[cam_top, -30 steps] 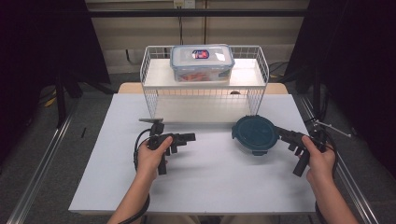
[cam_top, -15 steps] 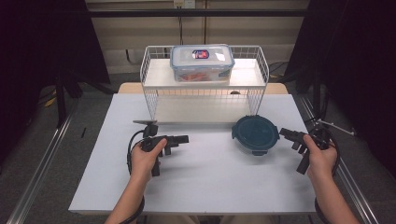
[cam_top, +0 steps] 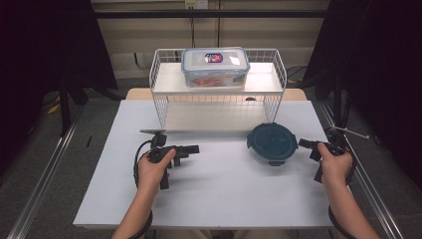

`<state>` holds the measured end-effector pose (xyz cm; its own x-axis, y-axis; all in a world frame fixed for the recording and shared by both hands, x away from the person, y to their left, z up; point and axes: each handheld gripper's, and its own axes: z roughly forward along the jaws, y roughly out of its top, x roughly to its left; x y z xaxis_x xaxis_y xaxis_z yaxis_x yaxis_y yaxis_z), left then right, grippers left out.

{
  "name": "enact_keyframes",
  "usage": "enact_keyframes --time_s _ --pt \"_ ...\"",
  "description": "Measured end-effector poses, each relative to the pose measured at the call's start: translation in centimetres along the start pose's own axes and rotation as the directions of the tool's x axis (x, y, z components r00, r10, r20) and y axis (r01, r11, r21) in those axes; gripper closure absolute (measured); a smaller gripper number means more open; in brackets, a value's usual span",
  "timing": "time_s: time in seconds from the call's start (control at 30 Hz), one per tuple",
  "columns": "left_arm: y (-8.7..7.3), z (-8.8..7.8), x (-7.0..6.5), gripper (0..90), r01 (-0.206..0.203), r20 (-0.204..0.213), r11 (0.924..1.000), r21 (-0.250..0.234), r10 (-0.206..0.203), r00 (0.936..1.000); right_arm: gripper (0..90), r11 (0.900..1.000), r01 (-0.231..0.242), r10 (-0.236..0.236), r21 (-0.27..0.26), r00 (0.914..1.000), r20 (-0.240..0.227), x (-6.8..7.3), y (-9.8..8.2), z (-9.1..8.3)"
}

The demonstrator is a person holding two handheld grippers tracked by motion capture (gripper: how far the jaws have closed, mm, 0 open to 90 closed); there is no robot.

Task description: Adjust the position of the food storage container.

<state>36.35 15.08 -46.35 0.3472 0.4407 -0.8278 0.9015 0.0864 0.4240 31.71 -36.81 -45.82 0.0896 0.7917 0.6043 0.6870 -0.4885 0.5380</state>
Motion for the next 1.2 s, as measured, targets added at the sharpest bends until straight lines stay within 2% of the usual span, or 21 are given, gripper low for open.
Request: enact_keyframes --time_s 0.07,0.33,0.4,0.47,0.57,0.6,0.67,0.8,0.83,0.97,1.03,1.07,1.17,1.2 --pt "0.0 -0.2 0.1 12.2 -0.009 -0.003 1.0 0.005 0.009 1.0 90.0 1.0 0.006 -0.006 0.002 1.0 0.006 -0.1 0.1 0.3" --pt "-0.5 -0.8 0.4 11.5 0.016 -0.013 0.9999 -0.004 -0.016 0.9998 90.0 1.0 0.012 -0.012 0.011 0.9999 -0.012 -0.2 0.4 1.9" --pt "-0.6 -1.1 0.6 11.3 0.003 -0.024 1.0 -0.005 -0.004 0.9997 90.0 1.0 0.019 -0.019 0.001 0.9997 -0.014 -0.2 0.5 2.2" --pt "-0.7 -1.3 0.6 11.2 0.021 -0.023 0.9997 -0.015 -0.021 0.9995 90.0 1.0 0.028 -0.028 0.001 0.9996 -0.011 -0.2 0.7 2.4" --pt "-0.9 -1.7 0.7 11.2 0.01 -0.03 0.9998 -0.014 -0.011 0.9995 90.0 0.999 0.045 -0.045 0.001 0.999 -0.01 -0.1 0.9 2.7" --pt "-0.9 -1.7 0.6 11.2 0.023 -0.027 0.9995 -0.022 -0.023 0.9994 90.0 0.999 0.046 -0.046 0.0 0.9989 -0.008 -0.1 0.9 2.8" --pt "-1.0 -1.9 0.8 11.2 0.003 -0.035 0.9998 -0.02 -0.003 0.9994 90.0 0.999 0.045 -0.045 0.0 0.999 -0.003 0.0 1.0 2.9" --pt "-1.1 -2.0 0.6 11.2 0.022 -0.028 0.9994 -0.026 -0.023 0.9993 90.0 0.999 0.039 -0.04 -0.013 0.9989 -0.026 0.0 0.8 3.2" --pt "-1.1 -2.0 0.7 11.2 0.01 -0.034 0.9997 -0.024 -0.011 0.9994 90.0 0.999 0.032 -0.033 -0.011 0.9988 -0.035 0.0 0.8 3.2" --pt "-1.2 -1.7 0.6 11.2 0.021 -0.031 0.9996 -0.019 -0.022 0.9993 90.0 0.999 0.042 -0.042 0.008 0.9977 -0.053 0.3 0.5 3.4" --pt "-1.2 -1.7 0.6 11.2 0.011 -0.032 0.9999 -0.014 -0.011 0.9994 90.0 0.999 0.034 -0.033 0.02 0.997 -0.07 0.5 0.3 3.5" --pt "-1.2 -1.6 0.6 11.2 0.03 -0.021 0.9994 -0.018 -0.031 0.9993 90.0 0.999 0.03 -0.028 0.025 0.9968 -0.075 0.6 0.2 3.5" --pt "-1.1 -1.6 0.6 11.2 0.014 -0.024 0.9998 -0.014 -0.015 0.9996 90.0 0.999 0.029 -0.026 0.031 0.9963 -0.081 0.8 -0.1 3.5" --pt "-1.1 -1.6 0.5 11.2 0.025 -0.017 0.9996 -0.013 -0.025 0.9995 90.0 0.999 0.027 -0.024 0.031 0.9962 -0.084 0.9 -0.2 3.5"
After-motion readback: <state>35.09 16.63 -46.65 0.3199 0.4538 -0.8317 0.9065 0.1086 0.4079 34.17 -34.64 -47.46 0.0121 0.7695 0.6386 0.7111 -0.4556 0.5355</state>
